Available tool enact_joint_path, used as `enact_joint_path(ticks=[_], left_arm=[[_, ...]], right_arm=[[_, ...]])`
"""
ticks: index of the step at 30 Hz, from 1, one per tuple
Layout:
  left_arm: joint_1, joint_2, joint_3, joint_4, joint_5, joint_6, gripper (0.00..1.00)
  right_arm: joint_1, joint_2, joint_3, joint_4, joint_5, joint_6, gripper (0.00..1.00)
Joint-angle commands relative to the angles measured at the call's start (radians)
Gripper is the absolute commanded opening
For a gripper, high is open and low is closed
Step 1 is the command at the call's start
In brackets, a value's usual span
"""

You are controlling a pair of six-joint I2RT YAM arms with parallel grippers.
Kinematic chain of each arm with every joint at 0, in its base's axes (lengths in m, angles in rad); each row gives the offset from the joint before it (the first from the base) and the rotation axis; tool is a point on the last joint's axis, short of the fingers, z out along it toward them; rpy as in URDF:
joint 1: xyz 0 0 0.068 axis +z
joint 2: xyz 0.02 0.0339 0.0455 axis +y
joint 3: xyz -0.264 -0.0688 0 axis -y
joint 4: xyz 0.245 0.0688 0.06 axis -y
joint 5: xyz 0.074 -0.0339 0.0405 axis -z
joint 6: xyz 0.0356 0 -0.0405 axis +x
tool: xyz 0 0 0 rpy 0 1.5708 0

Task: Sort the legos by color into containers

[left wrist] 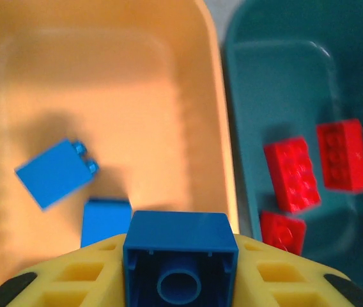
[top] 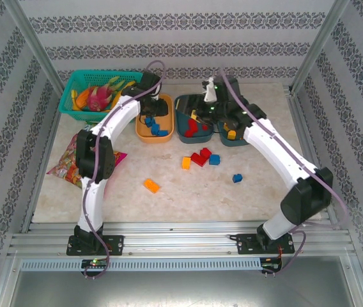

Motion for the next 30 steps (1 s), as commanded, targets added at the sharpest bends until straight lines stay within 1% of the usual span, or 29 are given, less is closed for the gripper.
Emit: enact_joint_path(ticks=[1,4,7,10,17,22,25,28,30], left_arm=[[0.013,0.113,0.144,-0.062,0.023,-0.017,0.39],[0.038,0.204,0.228,-0.077,0.045,-0.037,0.39],[0.053,0.253,0.251,-0.065,0.079,-0.051,0.42],[0.060,0.275,0.251,-0.058,0.113,-0.056,0.46],[0.060,0.264,0.256,-0.064,0.135,-0.074,0.58],[0.059,0.183,0.251,-0.054,0.137,-0.102,0.61],[0.057,0.097,0.227,-0.047,0.126,-0.127,0.64],[0.056,-0.037,0.121,-0.032,0.101,-0.167,0.68],[0.056,-0.168,-0.010,-0.030,0.068,-0.198,0.69]], right_arm=[[0.020,0.057,0.029,0.120,0.054,-0.038,0.70],[0.029,0.088,0.028,0.131,0.059,-0.050,0.70],[0.029,0.100,0.013,0.127,0.058,-0.056,0.70],[0.028,0.099,-0.011,0.120,0.060,-0.056,0.70],[0.027,0.096,-0.020,0.093,0.067,-0.060,0.70],[0.029,0.075,-0.012,0.043,0.107,-0.111,0.70],[0.042,0.053,-0.026,0.004,0.137,-0.177,0.70],[0.077,0.026,-0.056,-0.024,0.167,-0.279,0.70],[0.118,0.005,-0.088,-0.036,0.200,-0.372,0.70]])
